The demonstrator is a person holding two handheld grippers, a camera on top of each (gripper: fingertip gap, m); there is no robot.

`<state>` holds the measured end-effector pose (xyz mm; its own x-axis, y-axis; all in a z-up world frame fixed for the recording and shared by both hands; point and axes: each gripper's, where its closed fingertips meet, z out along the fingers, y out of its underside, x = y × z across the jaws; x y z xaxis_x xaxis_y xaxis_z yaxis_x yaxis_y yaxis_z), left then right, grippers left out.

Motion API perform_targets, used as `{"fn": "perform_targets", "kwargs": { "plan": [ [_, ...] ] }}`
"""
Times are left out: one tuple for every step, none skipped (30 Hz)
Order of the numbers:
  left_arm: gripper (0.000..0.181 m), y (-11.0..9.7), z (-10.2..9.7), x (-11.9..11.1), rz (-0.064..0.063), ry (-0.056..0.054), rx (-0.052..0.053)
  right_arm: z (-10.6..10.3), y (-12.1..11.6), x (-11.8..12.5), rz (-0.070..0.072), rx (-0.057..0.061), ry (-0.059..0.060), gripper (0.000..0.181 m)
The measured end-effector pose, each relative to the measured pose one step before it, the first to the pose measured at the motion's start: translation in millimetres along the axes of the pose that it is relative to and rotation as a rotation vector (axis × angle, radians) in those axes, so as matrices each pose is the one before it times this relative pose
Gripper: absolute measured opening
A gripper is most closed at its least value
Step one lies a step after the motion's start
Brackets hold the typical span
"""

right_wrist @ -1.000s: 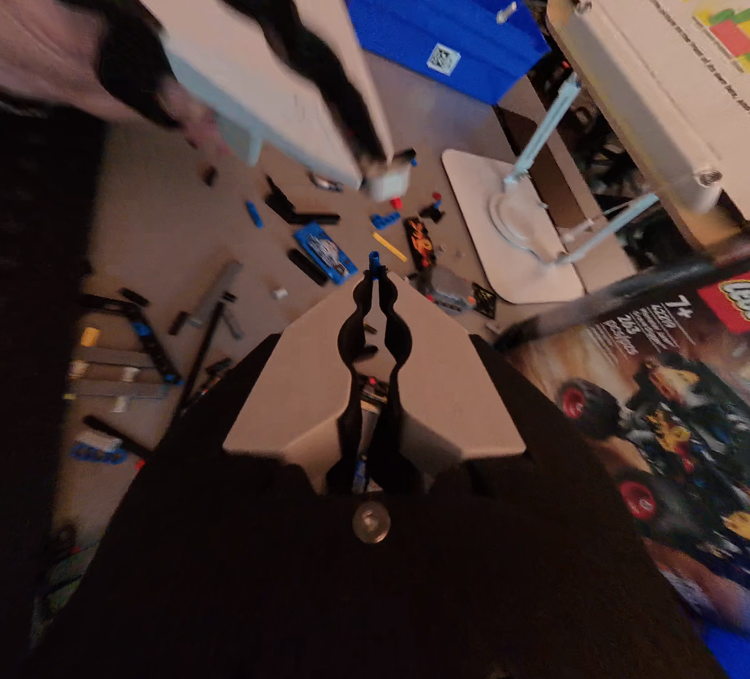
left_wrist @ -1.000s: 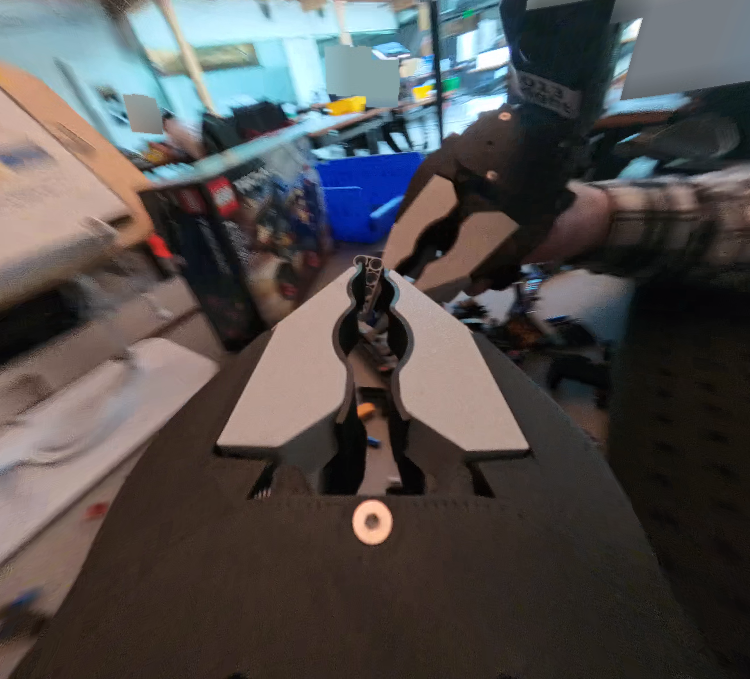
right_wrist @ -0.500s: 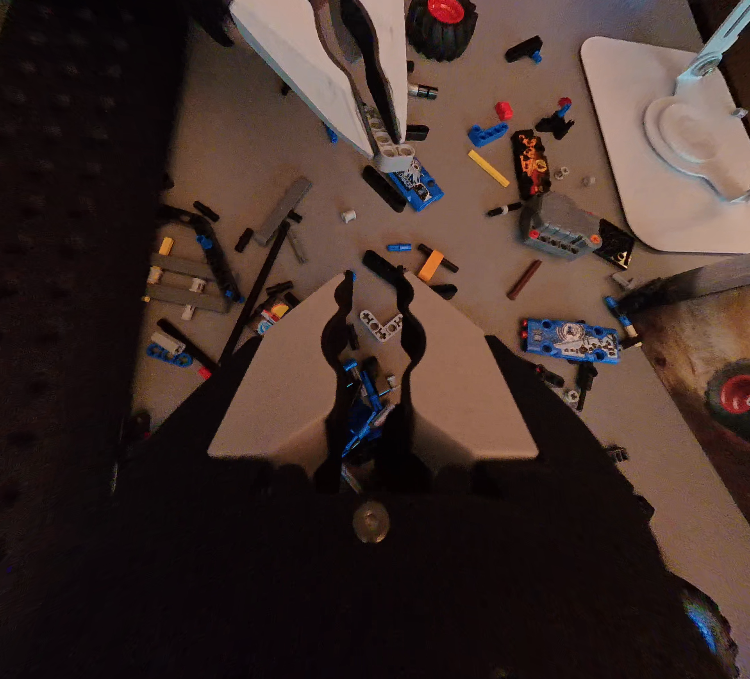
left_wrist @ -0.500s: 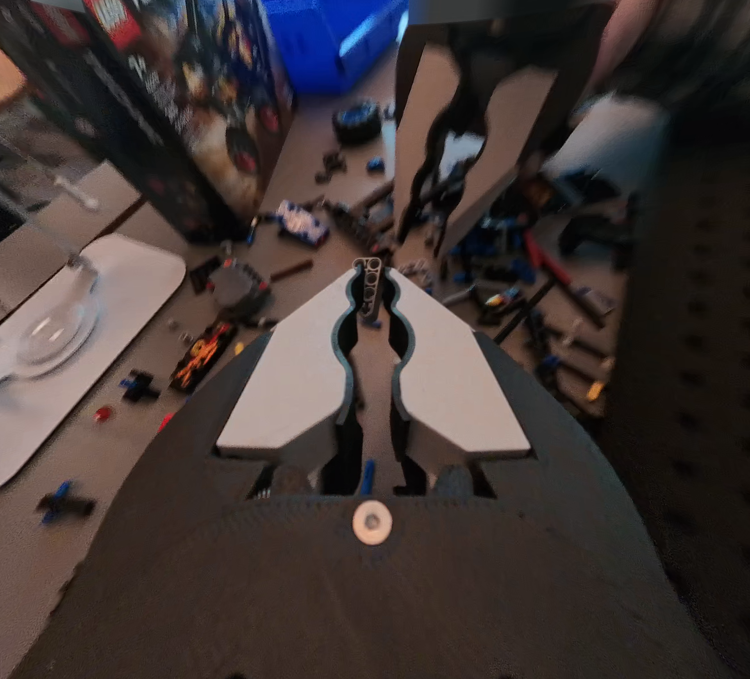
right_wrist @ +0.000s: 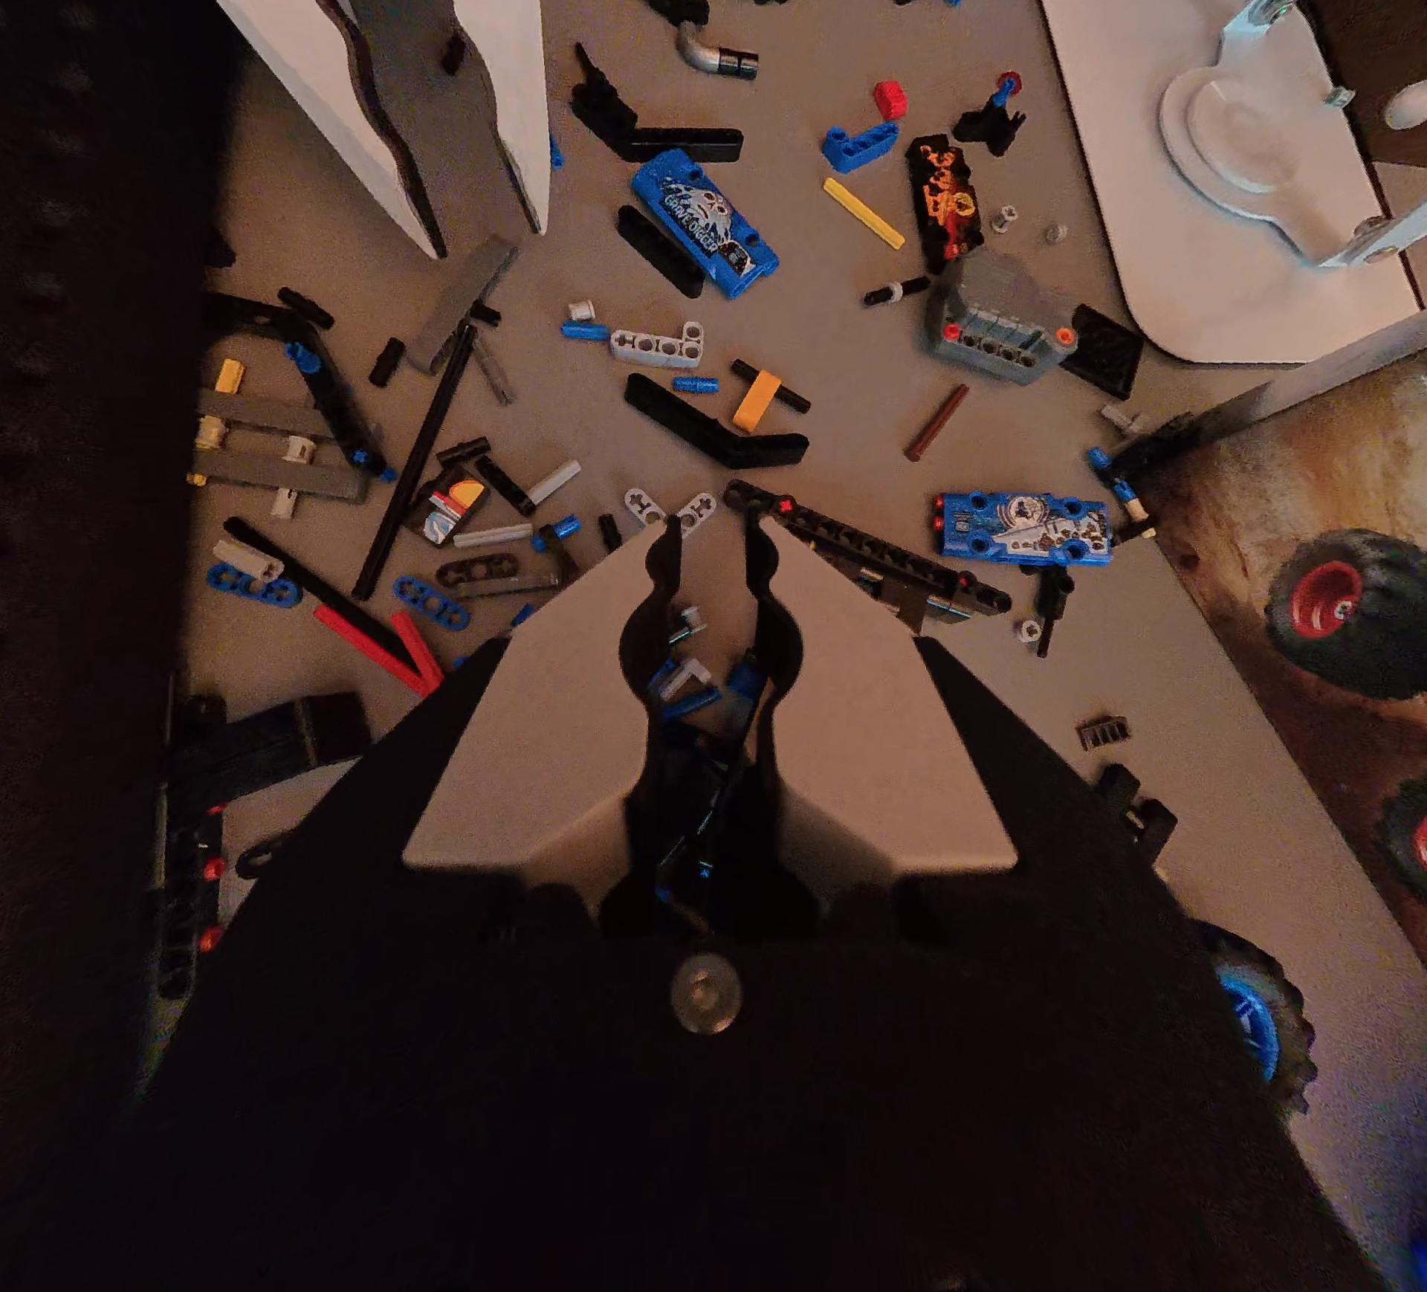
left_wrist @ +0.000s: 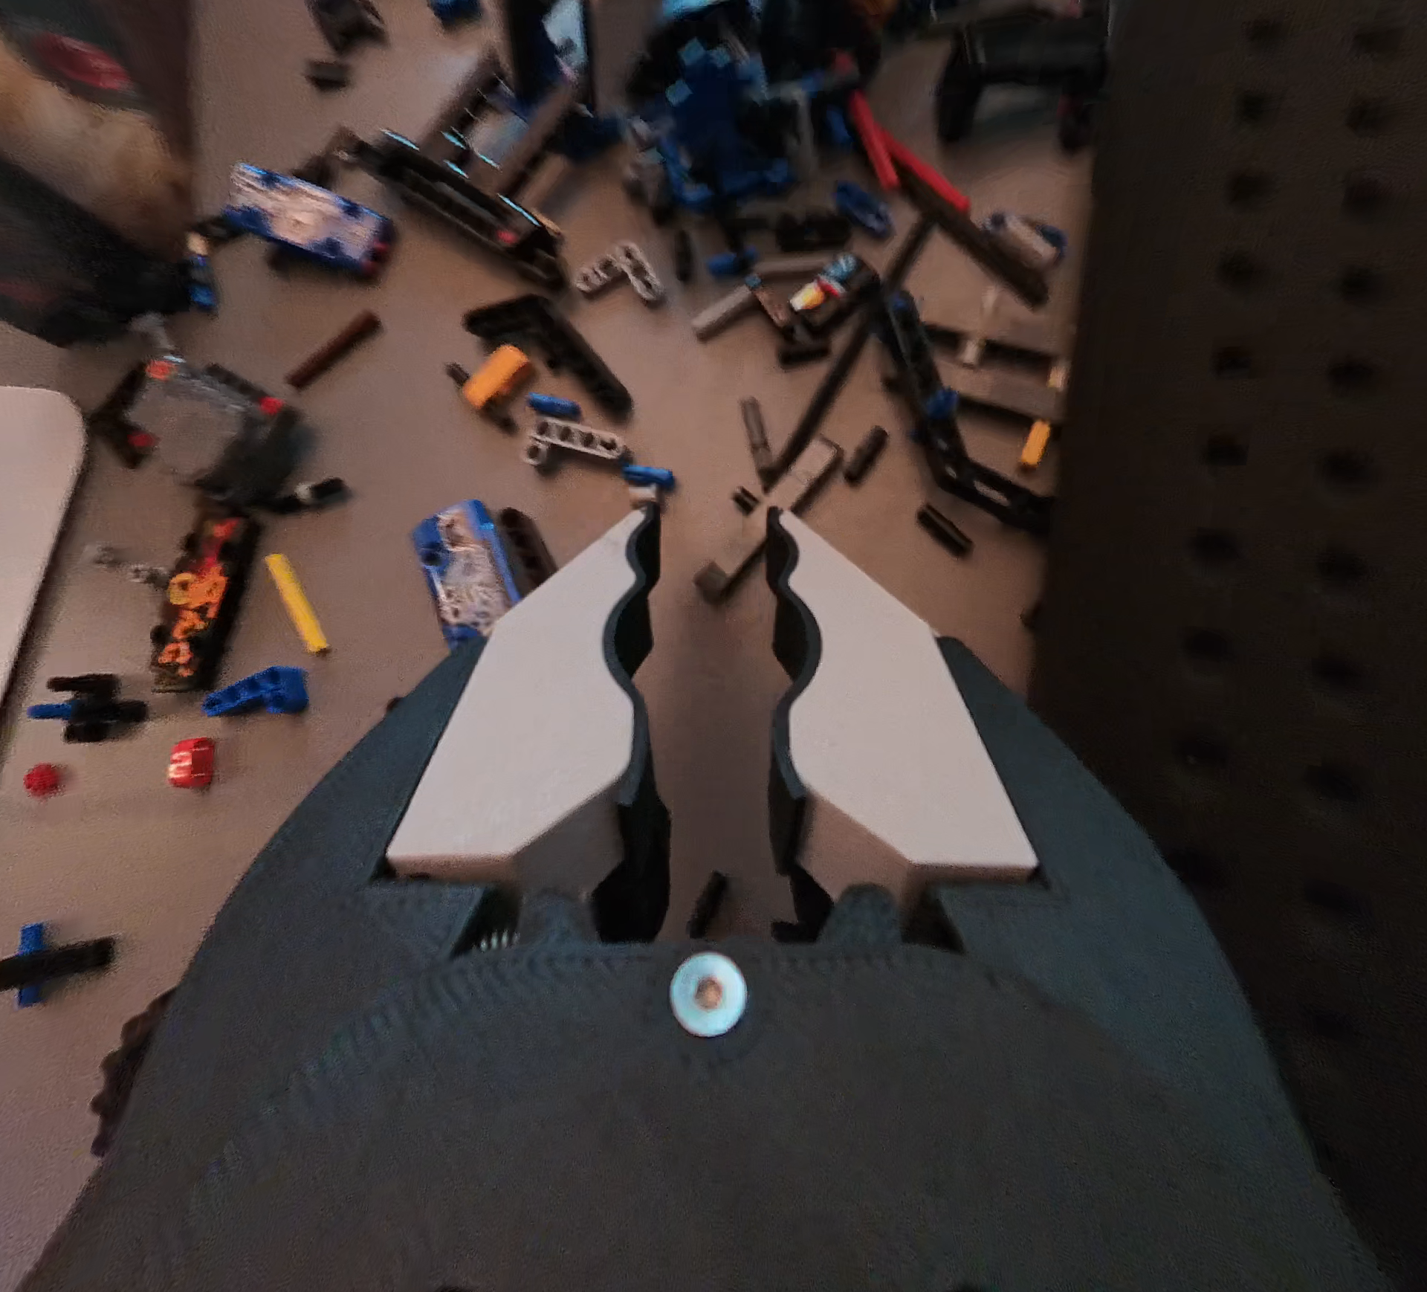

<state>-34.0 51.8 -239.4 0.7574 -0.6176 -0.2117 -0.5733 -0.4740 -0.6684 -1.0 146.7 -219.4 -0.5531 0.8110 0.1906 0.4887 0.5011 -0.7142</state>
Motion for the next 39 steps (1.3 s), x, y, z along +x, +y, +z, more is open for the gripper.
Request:
{"fn": "perform_targets", "kwargs": {
  "plan": [
    [0.023,6.56,4.16,3.37,0.0182,0.0128,-0.0386,0.90,0.31,-2.32,-0.0061,-0.0017,-0.0098,0.015],
    [0.022,5.73,4.12,6.01,0.0126,0.0311,-0.0346,0.63,-1.03,-3.60,-0.0087,0.0041,-0.0153,0.015],
    [0.012,-0.62,1.84,5.71,0.0088,0.0302,0.0036,0.90,-2.18,-3.83,-0.0076,0.0129,-0.0176,0.015],
    [0.007,-1.03,0.72,2.80,0.0064,0.0148,0.0048,0.38,-3.01,-3.26,-0.0015,0.0136,-0.0138,0.015],
    [0.006,-0.02,0.08,-0.51,0.0165,-0.0082,-0.0028,0.83,-3.12,-2.86,0.0033,0.0148,-0.0157,0.015],
    [0.005,0.65,-0.93,-1.10,0.0255,-0.0160,-0.0063,0.91,-2.87,-3.86,0.0034,0.0141,-0.0225,0.015],
    [0.006,-3.58,-2.53,0.63,0.0124,-0.0043,0.0234,0.61,-2.50,-3.97,-0.0012,0.0154,-0.0223,0.014],
    [0.005,-8.82,-4.58,0.38,-0.0082,0.0031,0.0573,0.20,-3.27,-1.93,-0.0006,0.0207,-0.0109,0.014],
    [0.005,-11.28,-6.34,-3.70,-0.0158,-0.0151,0.0760,-0.87,-4.89,-2.33,0.0073,0.0279,-0.0160,0.015],
    [0.005,-11.05,-6.93,-4.94,-0.0252,-0.0146,0.0754,-1.61,-7.01,-3.31,0.0108,0.0402,-0.0238,0.015],
    [0.005,-12.50,-6.85,-3.83,-0.0314,-0.0046,0.0830,-2.30,-8.69,-1.57,0.0063,0.0496,-0.0107,0.015],
    [0.005,-15.16,-5.83,0.00,-0.0410,0.0197,0.0962,-2.60,-9.53,-1.83,-0.0096,0.0501,-0.0049,0.015],
    [0.005,-16.33,-3.94,1.73,-0.0420,0.0248,0.0991,-2.41,-9.56,-2.05,-0.0217,0.0432,0.0020,0.015],
    [0.005,-13.29,-1.95,0.13,-0.0402,0.0126,0.0767,-1.86,-9.20,-0.51,-0.0320,0.0328,0.0194,0.015],
    [0.005,-10.86,-0.64,2.03,-0.0398,0.0253,0.0645,-0.24,-6.80,-1.66,-0.0470,0.0195,0.0171,0.016],
    [0.004,-8.98,0.56,1.64,-0.0496,0.0270,0.0579,0.73,-6.31,-1.92,-0.0576,0.0119,0.0237,0.017],
    [0.004,-6.11,1.07,-2.76,-0.0521,0.0009,0.0452,0.67,-7.11,0.56,-0.0708,0.0107,0.0469,0.017],
    [0.004,-3.46,0.94,-1.22,-0.0469,0.0115,0.0308,0.71,-6.31,0.01,-0.0814,0.0010,0.0443,0.017],
    [0.005,-2.99,0.42,-0.14,-0.0458,0.0180,0.0292,0.74,-5.15,2.40,-0.0744,-0.0080,0.0551,0.017],
    [0.005,-3.37,-0.12,-1.62,-0.0455,0.0084,0.0301,0.76,-4.79,2.14,-0.0571,-0.0026,0.0457,0.013],
    [0.005,-3.25,-0.21,-1.43,-0.0448,0.0090,0.0286,1.35,-3.70,-0.91,-0.0382,-0.0017,0.0188,0.013],
    [0.005,-2.15,0.13,-0.42,-0.0387,0.0145,0.0243,1.61,-2.13,-0.65,-0.0294,-0.0041,0.0163,0.012],
    [0.005,-1.26,0.12,-0.52,-0.0294,0.0099,0.0179,0.90,-0.72,2.24,-0.0253,-0.0085,0.0290,0.009],
    [0.005,-0.86,0.04,-0.89,-0.0245,0.0051,0.0130,0.68,0.36,2.78,-0.0109,-0.0093,0.0230,0.007],
    [0.004,-1.56,0.10,0.47,-0.0218,0.0116,0.0153,0.32,-0.91,1.81,0.0090,0.0052,0.0102,0.007],
    [0.005,-0.89,0.56,0.24,-0.0220,0.0099,0.0112,0.16,-1.03,2.53,0.0234,0.0109,0.0131,0.006],
    [0.005,-0.06,1.06,-0.22,-0.0241,0.0090,0.0085,0.39,-0.43,2.67,0.0198,0.0051,0.0165,0.003],
    [0.005,1.29,1.74,0.95,-0.0235,0.0172,0.0010,0.57,-0.80,0.13,0.0055,0.0024,0.0043,0.003],
    [0.005,1.23,1.62,0.36,-0.0116,0.0084,-0.0014,0.42,-0.26,-0.55,-0.0044,-0.0031,0.0016,0.000],
    [0.005,-0.69,0.16,-1.01,-0.0058,-0.0042,0.0066,0.29,0.67,0.93,0.0034,-0.0045,0.0076,0.000],
    [0.005,-0.21,-0.11,-0.03,-0.0029,0.0027,0.0000,-0.05,0.43,-0.19,0.0177,0.0003,-0.0058,0.000],
    [0.004,-0.84,-0.15,0.38,-0.0053,0.0049,0.0047,-0.58,-0.64,-0.19,0.0115,0.0079,-0.0063,0.000],
    [0.004,-0.38,-0.07,-0.69,-0.0053,-0.0012,0.0008,-0.64,-0.17,0.07,-0.0009,0.0011,-0.0027,0.000],
    [0.004,-0.45,-0.16,-1.67,0.0002,-0.0078,0.0024,-0.40,0.81,0.22,-0.0066,-0.0072,-0.0003,0.000],
    [0.005,-0.50,-0.31,0.47,-0.0022,0.0059,0.0020,-0.55,-0.14,-0.08,-0.0034,0.0002,-0.0010,0.000],
    [0.004,-0.84,-0.10,0.81,-0.0021,0.0048,0.0032,-0.47,-1.16,0.35,0.0116,0.0092,-0.0005,0.000],
    [0.004,0.42,0.27,-0.70,0.0058,-0.0066,-0.0042,0.13,-0.11,2.23,0.0224,0.0010,0.0075,0.000],
    [0.004,0.82,0.56,0.33,0.0036,0.0031,-0.0052,0.33,0.65,2.55,0.0108,-0.0058,0.0109,0.000],
    [0.005,-0.42,-0.03,1.71,-0.0073,0.0154,0.0008,-0.36,-0.74,0.73,-0.0165,0.0013,0.0071,0.000]
  ]
}}
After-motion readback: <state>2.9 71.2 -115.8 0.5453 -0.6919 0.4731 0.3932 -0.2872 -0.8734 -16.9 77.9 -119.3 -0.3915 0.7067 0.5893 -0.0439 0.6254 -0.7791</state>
